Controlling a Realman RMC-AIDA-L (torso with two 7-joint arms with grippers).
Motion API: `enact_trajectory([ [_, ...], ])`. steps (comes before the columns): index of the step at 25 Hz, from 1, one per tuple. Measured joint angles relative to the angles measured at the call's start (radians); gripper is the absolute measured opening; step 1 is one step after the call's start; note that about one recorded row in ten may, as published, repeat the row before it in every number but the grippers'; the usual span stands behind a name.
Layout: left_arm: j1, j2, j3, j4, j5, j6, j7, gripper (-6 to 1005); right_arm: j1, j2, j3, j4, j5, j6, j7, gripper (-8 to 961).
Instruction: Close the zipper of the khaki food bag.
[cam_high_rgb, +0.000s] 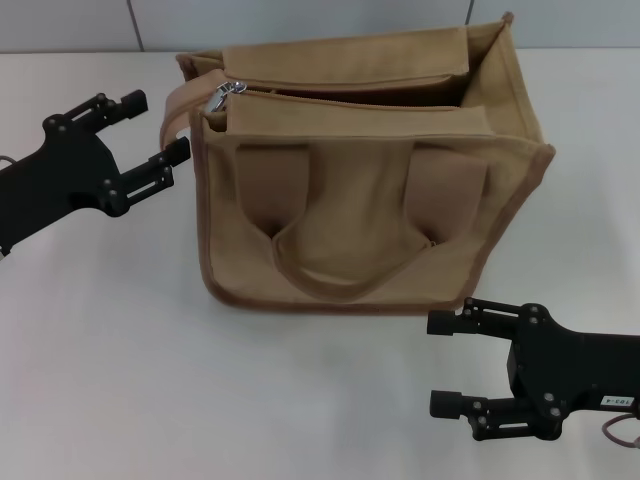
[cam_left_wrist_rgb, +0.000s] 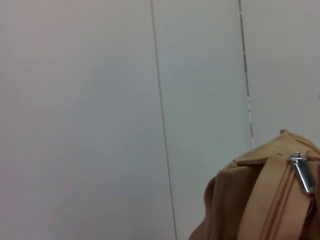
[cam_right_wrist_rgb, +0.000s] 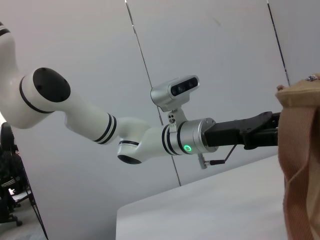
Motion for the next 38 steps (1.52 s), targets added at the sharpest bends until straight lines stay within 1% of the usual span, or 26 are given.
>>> enact_trajectory([
  [2, -0.001, 0.0, 0.005, -0.001, -0.002, 0.0, 0.006, 799, 0.0, 0.0, 0.0, 0.0, 0.0, 0.0, 0.0, 808],
  [5, -0.002, -0.002, 0.006, -0.001, -0.003, 0.0, 0.007, 585, -0.001, 0.001, 0.0, 0.0, 0.0, 0.0, -0.001, 808],
  [16, -0.003, -0.003, 0.0, 0.0, -0.007, 0.006, 0.007, 340, -0.004, 0.001, 0.0, 0.001, 0.0, -0.002, -0.001, 809],
  [18, -0.003, -0.003, -0.006, -0.001, -0.016, 0.015, 0.007, 273, -0.004, 0.001, 0.0, 0.002, 0.0, -0.002, -0.001, 809],
  [22, -0.003, -0.002, -0.011, -0.004, -0.036, 0.07, 0.002, 138, -0.003, 0.001, 0.0, 0.007, 0.003, -0.02, -0.001, 809],
  [27, -0.009, -0.003, -0.01, 0.0, -0.048, 0.159, -0.004, 28, 0.005, 0.001, 0.003, 0.021, 0.046, -0.059, 0.0, 809],
  [29, -0.022, -0.006, -0.009, 0.0, -0.05, 0.182, -0.012, 28, 0.008, 0.001, 0.003, 0.024, 0.075, -0.085, 0.005, 808],
  [30, -0.03, -0.008, -0.007, 0.0, -0.05, 0.192, -0.019, 29, 0.015, 0.001, 0.003, 0.025, 0.116, -0.125, 0.024, 808],
  [33, -0.054, -0.014, -0.002, 0.0, -0.05, 0.208, -0.033, 29, 0.024, 0.0, 0.003, 0.024, 0.152, -0.15, 0.06, 808],
  [34, -0.062, -0.016, -0.002, 0.0, -0.05, 0.214, -0.035, 29, 0.03, -0.001, 0.003, 0.023, 0.171, -0.159, 0.09, 808],
  [36, -0.077, -0.018, -0.001, 0.0, -0.05, 0.22, -0.043, 29, 0.054, -0.01, 0.003, 0.013, 0.22, -0.169, 0.196, 809],
  [37, -0.08, -0.018, -0.001, 0.0, -0.05, 0.22, -0.046, 29, 0.054, -0.01, 0.003, 0.013, 0.22, -0.169, 0.196, 809],
  [38, -0.08, -0.018, -0.002, 0.0, -0.051, 0.221, -0.049, 29, 0.069, -0.017, 0.003, 0.003, 0.244, -0.169, 0.268, 809],
])
